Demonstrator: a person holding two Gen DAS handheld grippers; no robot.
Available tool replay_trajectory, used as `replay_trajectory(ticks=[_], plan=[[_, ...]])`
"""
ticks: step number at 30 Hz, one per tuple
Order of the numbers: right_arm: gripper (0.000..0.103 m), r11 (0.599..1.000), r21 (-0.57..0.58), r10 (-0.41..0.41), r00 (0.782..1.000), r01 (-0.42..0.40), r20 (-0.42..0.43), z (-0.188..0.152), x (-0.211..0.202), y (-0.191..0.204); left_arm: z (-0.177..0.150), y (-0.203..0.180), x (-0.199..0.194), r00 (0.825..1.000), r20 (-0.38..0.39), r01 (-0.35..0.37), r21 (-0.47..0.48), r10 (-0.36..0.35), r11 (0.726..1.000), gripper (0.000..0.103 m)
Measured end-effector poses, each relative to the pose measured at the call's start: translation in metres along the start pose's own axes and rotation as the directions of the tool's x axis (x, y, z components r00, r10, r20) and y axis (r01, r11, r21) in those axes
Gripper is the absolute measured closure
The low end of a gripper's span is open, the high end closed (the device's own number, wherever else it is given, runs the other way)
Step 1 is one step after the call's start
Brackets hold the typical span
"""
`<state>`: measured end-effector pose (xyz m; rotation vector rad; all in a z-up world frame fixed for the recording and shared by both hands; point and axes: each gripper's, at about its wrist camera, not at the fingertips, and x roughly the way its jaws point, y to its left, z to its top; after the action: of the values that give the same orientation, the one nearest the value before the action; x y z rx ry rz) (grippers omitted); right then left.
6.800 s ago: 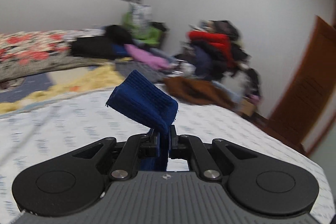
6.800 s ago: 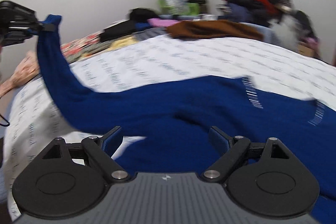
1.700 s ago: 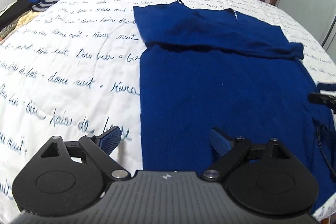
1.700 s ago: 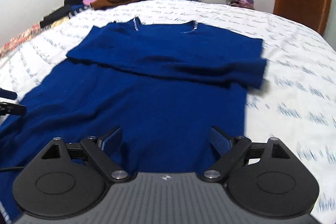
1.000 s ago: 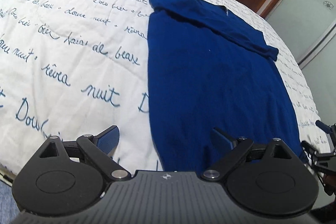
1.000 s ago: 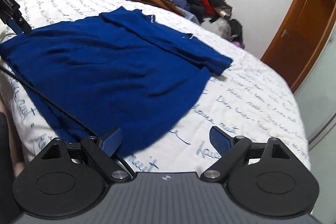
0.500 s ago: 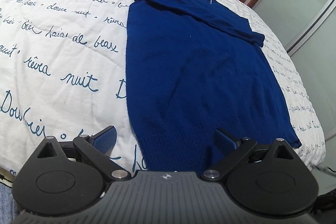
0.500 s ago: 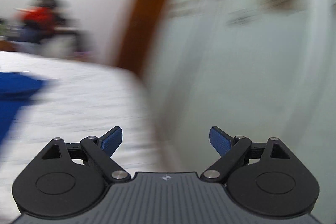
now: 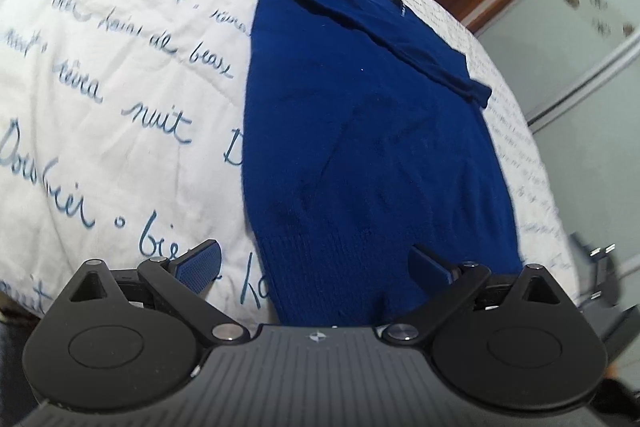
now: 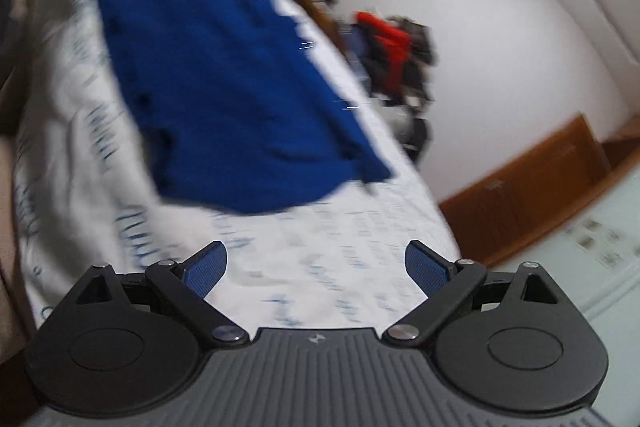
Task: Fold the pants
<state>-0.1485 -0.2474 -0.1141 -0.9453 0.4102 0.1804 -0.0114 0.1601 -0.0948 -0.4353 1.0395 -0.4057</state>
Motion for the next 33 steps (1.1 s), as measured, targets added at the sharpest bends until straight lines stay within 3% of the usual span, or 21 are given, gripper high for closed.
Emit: replay_trajectory(ticks=[3,6,8,9,11,13,15,16,19,27,33], plan=[[0.008,0.994,0.097,0.05,0.998,-0.053,0.032,-0.003,0.007,-0.015,0.001,0.004,0.002,0.999,-0.013,0.049,-0.051,-0.05,0.997,0.004],[0.01,0.975,0.173,0.124,0.986,-0.142,0.111,0.005,0.003,-0.015,-0.001,-0.001,0.004,0.995,-0.034,0.09,-0.044,-0.092,0.995,0.006],[0.01,0.963,0.187,0.167,0.972,-0.197,0.163,0.012,0.004,-0.01,-0.003,-0.006,0.006,0.996,-0.033,0.078,-0.029,-0.079,0.997,0.013],[0.011,0.957,0.193,0.182,0.966,-0.217,0.183,0.017,0.003,-0.006,-0.004,-0.007,0.007,0.997,-0.03,0.064,-0.026,-0.065,0.998,0.02],[0.025,0.947,0.203,0.206,0.955,-0.25,0.212,0.025,0.007,0.0,-0.004,-0.008,0.007,0.999,-0.027,0.045,-0.031,-0.046,0.999,0.033],[0.059,0.937,0.225,0.219,0.951,-0.268,0.218,0.032,0.01,0.001,-0.003,-0.006,0.006,0.999,-0.03,0.042,-0.043,-0.044,0.998,0.061],[0.075,0.92,0.261,0.246,0.948,-0.294,0.201,0.037,0.008,-0.001,-0.003,-0.004,0.007,0.998,-0.042,0.044,-0.066,-0.047,0.997,0.078],[0.077,0.91,0.272,0.264,0.944,-0.312,0.199,0.037,0.009,-0.003,-0.004,-0.003,0.008,0.998,-0.046,0.045,-0.07,-0.048,0.997,0.088],[0.091,0.902,0.272,0.289,0.937,-0.336,0.198,0.039,0.003,-0.006,-0.005,-0.006,0.008,0.998,-0.039,0.044,-0.064,-0.046,0.997,0.093],[0.094,0.896,0.288,0.277,0.932,-0.338,0.233,0.053,0.001,-0.022,0.005,-0.031,-0.003,0.999,0.021,0.038,0.01,-0.038,0.999,0.093],[0.096,0.923,0.263,0.206,0.939,-0.28,0.275,0.071,0.004,-0.039,0.024,-0.058,-0.023,0.992,0.13,-0.019,0.11,0.004,0.994,0.093]])
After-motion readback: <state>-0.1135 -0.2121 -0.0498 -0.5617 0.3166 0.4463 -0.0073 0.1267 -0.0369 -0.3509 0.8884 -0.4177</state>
